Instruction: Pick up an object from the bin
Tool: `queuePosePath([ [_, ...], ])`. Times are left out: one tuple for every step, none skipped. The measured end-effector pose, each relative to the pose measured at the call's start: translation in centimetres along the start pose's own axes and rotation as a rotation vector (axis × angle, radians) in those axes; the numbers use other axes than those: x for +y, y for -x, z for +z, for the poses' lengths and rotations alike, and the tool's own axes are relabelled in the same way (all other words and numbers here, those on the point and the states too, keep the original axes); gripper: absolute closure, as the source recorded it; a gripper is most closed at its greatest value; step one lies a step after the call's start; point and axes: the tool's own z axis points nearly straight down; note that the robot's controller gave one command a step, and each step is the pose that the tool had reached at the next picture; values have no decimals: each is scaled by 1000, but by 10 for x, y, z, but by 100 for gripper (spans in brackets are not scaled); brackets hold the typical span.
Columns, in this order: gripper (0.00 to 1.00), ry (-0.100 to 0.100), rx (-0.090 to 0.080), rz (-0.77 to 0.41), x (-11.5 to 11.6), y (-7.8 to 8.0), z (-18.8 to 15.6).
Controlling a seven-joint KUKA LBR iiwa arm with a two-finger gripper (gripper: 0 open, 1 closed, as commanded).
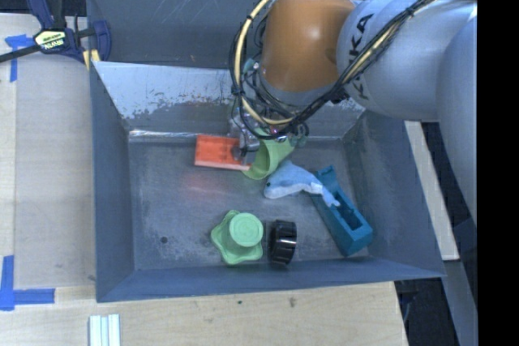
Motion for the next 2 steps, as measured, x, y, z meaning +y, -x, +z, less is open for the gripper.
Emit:
queuePosePath([
  [100,0,1,1,0,0,-10],
  [100,0,0,1,0,0,-23],
])
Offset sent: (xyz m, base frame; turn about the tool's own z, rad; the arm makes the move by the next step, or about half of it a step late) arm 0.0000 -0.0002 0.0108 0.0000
